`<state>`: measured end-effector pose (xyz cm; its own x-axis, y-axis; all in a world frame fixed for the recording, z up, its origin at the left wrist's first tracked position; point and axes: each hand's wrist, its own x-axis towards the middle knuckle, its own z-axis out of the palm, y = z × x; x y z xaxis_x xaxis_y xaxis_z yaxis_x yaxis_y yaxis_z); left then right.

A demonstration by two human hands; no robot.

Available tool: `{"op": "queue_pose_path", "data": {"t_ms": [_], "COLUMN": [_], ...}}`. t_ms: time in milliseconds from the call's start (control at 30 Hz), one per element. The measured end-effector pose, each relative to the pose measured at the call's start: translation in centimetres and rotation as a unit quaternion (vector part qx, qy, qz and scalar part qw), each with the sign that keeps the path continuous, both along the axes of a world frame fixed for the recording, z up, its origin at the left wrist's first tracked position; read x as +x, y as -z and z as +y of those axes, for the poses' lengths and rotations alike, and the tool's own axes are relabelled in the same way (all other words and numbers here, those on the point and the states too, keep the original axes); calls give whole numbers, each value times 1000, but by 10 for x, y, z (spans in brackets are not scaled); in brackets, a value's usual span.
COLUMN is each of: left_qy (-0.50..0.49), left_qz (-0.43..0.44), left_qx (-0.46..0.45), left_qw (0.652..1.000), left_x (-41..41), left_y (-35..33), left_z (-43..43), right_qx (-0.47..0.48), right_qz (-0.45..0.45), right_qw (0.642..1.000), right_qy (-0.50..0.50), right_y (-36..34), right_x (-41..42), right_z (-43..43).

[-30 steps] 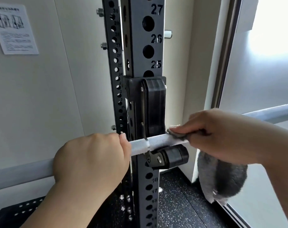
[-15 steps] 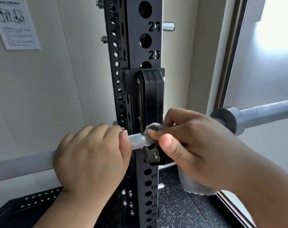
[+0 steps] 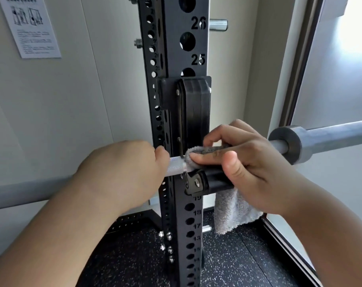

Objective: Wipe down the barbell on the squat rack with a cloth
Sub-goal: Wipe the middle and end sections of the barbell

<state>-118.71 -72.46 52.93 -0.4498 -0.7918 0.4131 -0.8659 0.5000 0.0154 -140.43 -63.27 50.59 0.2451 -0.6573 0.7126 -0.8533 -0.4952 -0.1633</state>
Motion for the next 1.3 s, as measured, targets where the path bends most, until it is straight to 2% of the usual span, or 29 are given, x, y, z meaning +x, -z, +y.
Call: {"op": "queue_pose_path", "data": {"t_ms": [133, 267, 333, 400, 467, 567, 733, 933, 1067, 1200, 1300], "left_qy": [-5, -2, 6, 2, 37, 56, 49, 35, 12, 21, 19], "left_qz": [6, 31, 5, -29, -16, -5, 36, 46, 56, 64, 66], "left_qx": [19, 11, -43, -142, -205, -212, -226, -226, -217, -207, -211], "left_qw": [1000, 999, 999, 989, 978, 976, 972, 972, 975, 976, 975], "left_x": [-2, -3, -2, 3, 9, 13, 7, 4, 2, 1, -1], "left_y": [-2, -1, 4, 15, 24, 25, 27, 30, 32, 33, 34], "left_z": [5, 4, 8, 11, 14, 14, 14, 11, 6, 2, 1], "right_qx": [-3, -10, -14, -18, -25, -54, -61, -105, -58, -99, -92], "right_qz": [-36, -8, -12, -40, -80, -124, -82, -64, -82, -1, -52], "right_qw": [999, 1000, 999, 999, 996, 990, 991, 967, 978, 943, 942], "right_qy": [9, -25, -28, -7, 19, 49, 81, 222, 183, 317, 317], "right_y": [4, -1, 1, 8, 15, 18, 23, 45, 56, 52, 53], "right_x": [-16, 12, 16, 8, -1, 5, 24, -6, 10, -17, -7], "right_z": [9, -3, -4, 0, 6, 6, 1, 21, 21, 32, 30]}}
